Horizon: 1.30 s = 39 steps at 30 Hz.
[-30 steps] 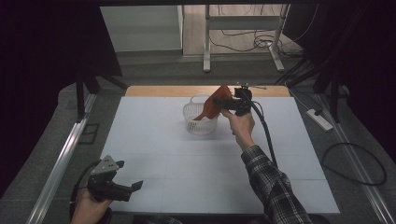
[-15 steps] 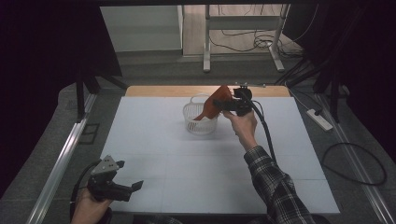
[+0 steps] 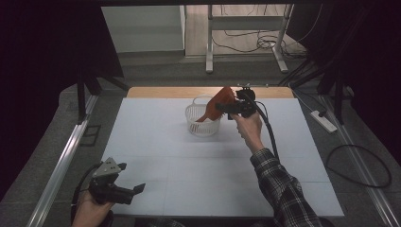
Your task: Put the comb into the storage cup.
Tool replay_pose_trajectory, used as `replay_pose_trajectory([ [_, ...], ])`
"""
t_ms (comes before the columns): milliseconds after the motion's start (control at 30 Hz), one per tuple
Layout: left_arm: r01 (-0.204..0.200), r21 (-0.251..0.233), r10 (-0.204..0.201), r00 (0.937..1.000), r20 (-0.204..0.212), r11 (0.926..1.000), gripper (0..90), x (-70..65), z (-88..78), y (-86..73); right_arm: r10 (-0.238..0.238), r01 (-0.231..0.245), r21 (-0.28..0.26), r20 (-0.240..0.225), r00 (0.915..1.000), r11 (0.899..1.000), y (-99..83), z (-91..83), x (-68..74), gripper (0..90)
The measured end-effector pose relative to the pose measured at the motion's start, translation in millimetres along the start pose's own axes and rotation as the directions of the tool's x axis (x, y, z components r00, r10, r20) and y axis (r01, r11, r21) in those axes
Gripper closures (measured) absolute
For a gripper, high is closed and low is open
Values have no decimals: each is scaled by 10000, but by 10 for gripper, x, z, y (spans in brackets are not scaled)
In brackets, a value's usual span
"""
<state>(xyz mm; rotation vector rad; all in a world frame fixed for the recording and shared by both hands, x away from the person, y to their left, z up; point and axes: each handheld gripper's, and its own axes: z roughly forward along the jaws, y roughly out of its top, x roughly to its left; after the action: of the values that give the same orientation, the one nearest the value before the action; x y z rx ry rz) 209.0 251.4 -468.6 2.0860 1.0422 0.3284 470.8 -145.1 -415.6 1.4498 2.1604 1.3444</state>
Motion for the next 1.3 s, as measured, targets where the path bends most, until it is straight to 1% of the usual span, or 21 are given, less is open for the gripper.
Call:
replay_pose_trajectory([
  [67, 12, -8, -12, 10000, 4, 10000, 0, 2, -2, 0, -58, 57, 27, 13, 10000, 10000, 0, -3, 1, 40],
  [133, 35, -32, -35, 10000, -1, 10000, 0, 3, -4, -1, -291, 291, 66, 90, 9995, 9996, 0, -18, 5, 34],
  [167, 75, -70, -75, 10000, -6, 9999, 0, 2, -4, -2, -291, 291, 66, 90, 9995, 9996, 0, -18, 5, 34],
  [200, 69, -77, -70, 10000, -41, 9999, 0, 5, -8, -2, -432, 431, 121, 59, 9991, 9990, 1, -29, 9, 24],
  [367, 109, -106, -110, 9999, -73, 9999, 0, 6, -15, 0, -748, 747, 243, 67, 9972, 9969, 0, -61, 14, 18],
  [400, 109, -106, -110, 9999, -73, 9999, 0, 6, -15, 0, -748, 747, 243, 67, 9972, 9969, 0, -61, 14, 18],
  [433, 186, -157, -187, 9998, -58, 9997, 0, 7, -20, -1, -807, 805, 236, 69, 9967, 9965, -1, -65, 16, 17],
  [533, 256, -241, -258, 9996, -87, 9994, 0, 12, -31, -3, -1096, 1092, 322, 103, 9939, 9935, -5, -88, 25, 7],
  [700, 136, -223, -142, 9995, -297, 9997, 0, 12, -38, -5, -1514, 1499, 543, 244, 9882, 9872, -19, -107, 46, 0],
  [833, 79, -179, -87, 9990, -440, 9998, 0, -1, -29, -5, -1802, 1782, 599, 294, 9832, 9822, -47, -123, 54, 0],
  [933, 66, -109, -72, 9987, -497, 9999, 0, 4, -28, -7, -1930, 1912, 558, 287, 9808, 9800, -76, -138, 49, 0],
  [1100, 126, -13, -126, 9981, -603, 9999, 0, 11, -29, -12, -2053, 2035, 590, 269, 9783, 9773, -116, -162, 51, 0],
  [1167, 205, 6, -205, 9981, -587, 9998, 0, 19, -28, -13, -2179, 2162, 738, 164, 9758, 9736, -141, -176, 50, 0],
  [1200, 239, 13, -238, 9982, -557, 9997, 0, 26, -28, -13, -2326, 2305, 849, 168, 9724, 9694, -158, -189, 51, 0],
  [1233, 289, 28, -287, 9981, -542, 9996, 0, 30, -28, -13, -2326, 2305, 849, 168, 9724, 9694, -158, -189, 51, 0],
  [1300, 356, 33, -354, 9980, -527, 9994, 0, 38, -29, -14, -2469, 2445, 881, 171, 9689, 9656, -183, -205, 48, 0],
])
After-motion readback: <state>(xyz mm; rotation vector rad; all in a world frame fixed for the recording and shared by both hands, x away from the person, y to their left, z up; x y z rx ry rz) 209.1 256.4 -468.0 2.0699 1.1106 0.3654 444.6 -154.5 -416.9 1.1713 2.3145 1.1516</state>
